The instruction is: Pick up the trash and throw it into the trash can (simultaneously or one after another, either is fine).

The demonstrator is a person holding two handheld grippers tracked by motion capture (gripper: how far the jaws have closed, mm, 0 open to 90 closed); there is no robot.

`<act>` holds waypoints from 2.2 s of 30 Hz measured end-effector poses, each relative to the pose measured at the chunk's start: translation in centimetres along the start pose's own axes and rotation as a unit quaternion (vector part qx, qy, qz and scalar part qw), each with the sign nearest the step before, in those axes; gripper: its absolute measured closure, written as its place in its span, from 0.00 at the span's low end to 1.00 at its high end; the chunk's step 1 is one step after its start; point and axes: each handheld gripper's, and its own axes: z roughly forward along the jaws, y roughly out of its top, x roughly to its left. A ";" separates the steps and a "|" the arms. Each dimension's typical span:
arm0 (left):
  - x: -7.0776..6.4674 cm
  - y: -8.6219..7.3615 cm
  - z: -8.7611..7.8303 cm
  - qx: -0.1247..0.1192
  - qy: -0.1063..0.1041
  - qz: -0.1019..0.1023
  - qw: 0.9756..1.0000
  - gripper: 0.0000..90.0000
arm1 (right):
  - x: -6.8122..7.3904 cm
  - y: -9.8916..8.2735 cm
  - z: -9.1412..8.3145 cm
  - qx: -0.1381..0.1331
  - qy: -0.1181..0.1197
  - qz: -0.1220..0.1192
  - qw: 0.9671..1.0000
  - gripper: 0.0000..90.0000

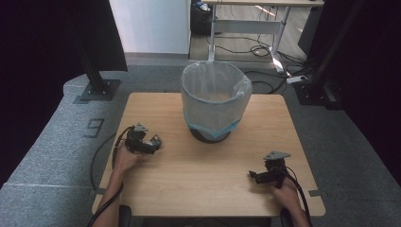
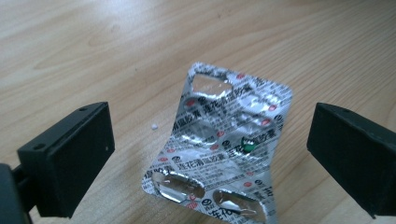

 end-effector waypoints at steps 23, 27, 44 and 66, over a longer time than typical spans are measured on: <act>-0.5 -1.1 0.4 0.000 -0.003 0.002 1.000 0.38 | 0.0 0.0 0.0 0.000 0.000 0.001 1.000 0.00; -0.6 -1.1 0.4 0.000 0.000 -0.003 1.000 0.38 | 0.0 0.0 0.0 0.000 0.000 0.001 1.000 0.00; 0.0 -0.8 -0.4 -0.006 -0.002 -0.039 0.999 0.38 | 0.0 0.0 0.0 0.000 0.000 0.001 1.000 0.00; -0.7 1.6 -2.7 -0.017 -0.005 -0.035 0.999 0.38 | 0.0 0.0 0.0 0.000 0.000 0.000 1.000 0.00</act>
